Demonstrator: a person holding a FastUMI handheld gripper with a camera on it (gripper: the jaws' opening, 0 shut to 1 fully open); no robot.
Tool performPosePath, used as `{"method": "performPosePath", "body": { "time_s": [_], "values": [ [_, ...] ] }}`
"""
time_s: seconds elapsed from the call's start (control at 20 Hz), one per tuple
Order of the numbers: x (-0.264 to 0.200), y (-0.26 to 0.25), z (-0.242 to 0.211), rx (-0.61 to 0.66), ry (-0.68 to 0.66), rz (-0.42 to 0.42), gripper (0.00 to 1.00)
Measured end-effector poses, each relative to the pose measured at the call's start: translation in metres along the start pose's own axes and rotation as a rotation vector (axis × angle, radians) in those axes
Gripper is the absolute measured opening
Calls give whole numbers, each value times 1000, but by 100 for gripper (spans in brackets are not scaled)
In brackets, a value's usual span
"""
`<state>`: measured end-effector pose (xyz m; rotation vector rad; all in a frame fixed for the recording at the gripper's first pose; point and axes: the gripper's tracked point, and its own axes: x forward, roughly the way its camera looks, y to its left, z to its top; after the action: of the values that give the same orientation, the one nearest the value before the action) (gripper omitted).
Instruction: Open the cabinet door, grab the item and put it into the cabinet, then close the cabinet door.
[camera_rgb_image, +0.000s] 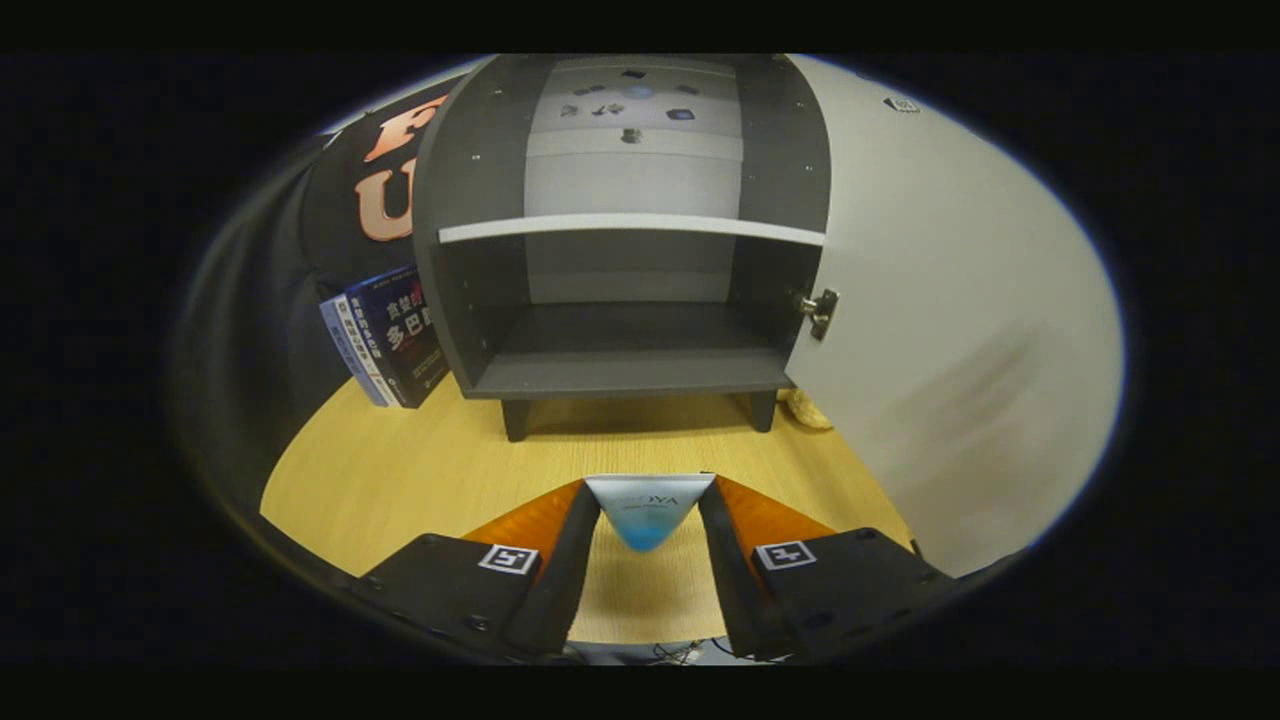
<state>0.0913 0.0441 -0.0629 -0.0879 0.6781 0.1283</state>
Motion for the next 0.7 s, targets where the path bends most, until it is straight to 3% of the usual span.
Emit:
{"method": "performPosePath", "body": {
  "time_s": [0.35,0.7],
  "values": [
    [-39,12,95,32,-15,59,65],
    [-53,9,187,-6,-64,50,65]
  ]
}}
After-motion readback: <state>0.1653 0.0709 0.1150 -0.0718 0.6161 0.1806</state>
